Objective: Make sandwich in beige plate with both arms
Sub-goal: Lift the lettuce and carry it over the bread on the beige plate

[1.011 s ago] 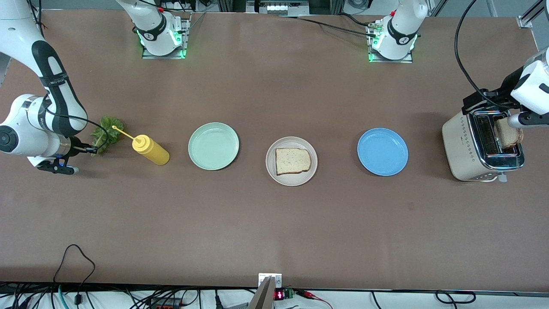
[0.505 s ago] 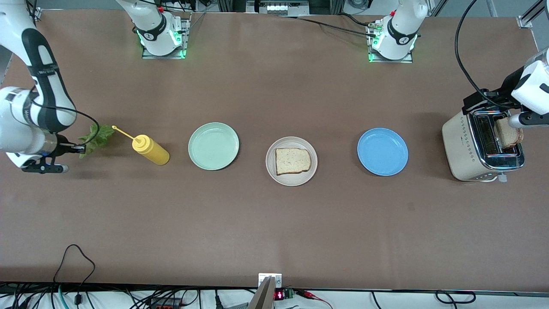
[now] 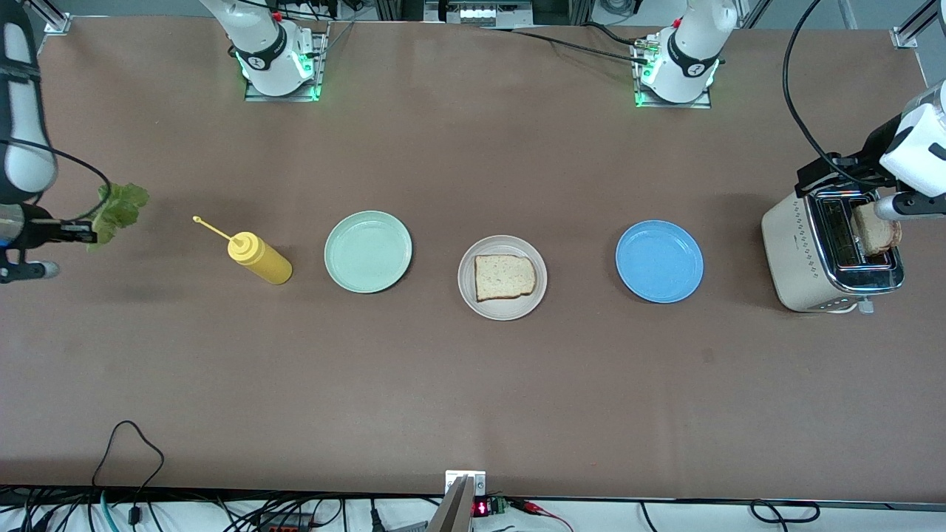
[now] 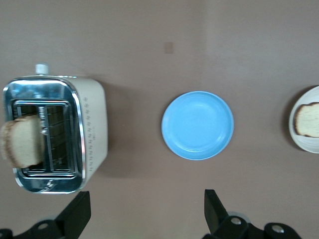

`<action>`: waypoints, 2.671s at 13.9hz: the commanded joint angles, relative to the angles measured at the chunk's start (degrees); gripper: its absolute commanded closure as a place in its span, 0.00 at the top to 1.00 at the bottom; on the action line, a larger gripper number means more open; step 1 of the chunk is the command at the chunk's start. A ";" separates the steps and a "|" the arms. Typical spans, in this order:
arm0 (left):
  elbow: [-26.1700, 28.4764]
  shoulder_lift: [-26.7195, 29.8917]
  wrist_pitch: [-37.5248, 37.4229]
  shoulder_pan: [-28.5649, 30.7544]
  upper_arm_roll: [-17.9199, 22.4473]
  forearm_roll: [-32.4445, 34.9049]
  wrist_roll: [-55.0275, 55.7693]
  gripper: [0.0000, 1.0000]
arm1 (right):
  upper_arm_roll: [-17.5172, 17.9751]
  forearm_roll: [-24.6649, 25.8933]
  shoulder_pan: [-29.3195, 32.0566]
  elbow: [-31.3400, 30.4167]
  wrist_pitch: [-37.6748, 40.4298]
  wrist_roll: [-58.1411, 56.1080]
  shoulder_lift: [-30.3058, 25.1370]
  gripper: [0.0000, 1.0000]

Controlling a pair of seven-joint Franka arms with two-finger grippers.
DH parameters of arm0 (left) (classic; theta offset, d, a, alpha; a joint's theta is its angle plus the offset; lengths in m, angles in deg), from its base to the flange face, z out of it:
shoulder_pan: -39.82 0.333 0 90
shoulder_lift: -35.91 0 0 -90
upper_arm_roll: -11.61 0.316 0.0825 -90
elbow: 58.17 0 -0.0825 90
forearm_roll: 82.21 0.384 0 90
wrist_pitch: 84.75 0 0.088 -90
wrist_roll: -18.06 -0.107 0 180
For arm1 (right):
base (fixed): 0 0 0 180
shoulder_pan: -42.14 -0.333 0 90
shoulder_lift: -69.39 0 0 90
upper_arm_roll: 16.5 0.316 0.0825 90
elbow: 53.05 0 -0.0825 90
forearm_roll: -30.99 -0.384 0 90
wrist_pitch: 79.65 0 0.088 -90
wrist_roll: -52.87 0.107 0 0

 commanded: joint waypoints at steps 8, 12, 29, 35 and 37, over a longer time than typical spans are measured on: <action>1.03 1.68 1.59 1.08 -0.62 -2.32 -0.50 1.00 | 8.95 -8.10 -0.97 8.54 16.52 15.62 -3.20 0.00; 3.13 2.74 3.60 1.16 -0.62 -2.32 -0.50 1.00 | 14.32 -13.63 -6.23 8.63 16.09 38.99 -3.03 0.00; 1.38 -2.36 2.12 1.25 0.17 0.05 0.12 1.00 | 14.86 -19.71 -37.79 7.84 -21.59 108.02 11.90 0.00; -3.19 -7.54 0.19 9.15 0.26 0.32 -2.07 1.00 | 14.68 -19.62 -42.63 8.10 -33.55 118.40 18.76 0.00; -3.19 -8.59 0.10 11.35 0.35 0.32 -5.23 1.00 | 14.60 -19.71 -43.51 8.36 -35.41 119.72 19.82 0.00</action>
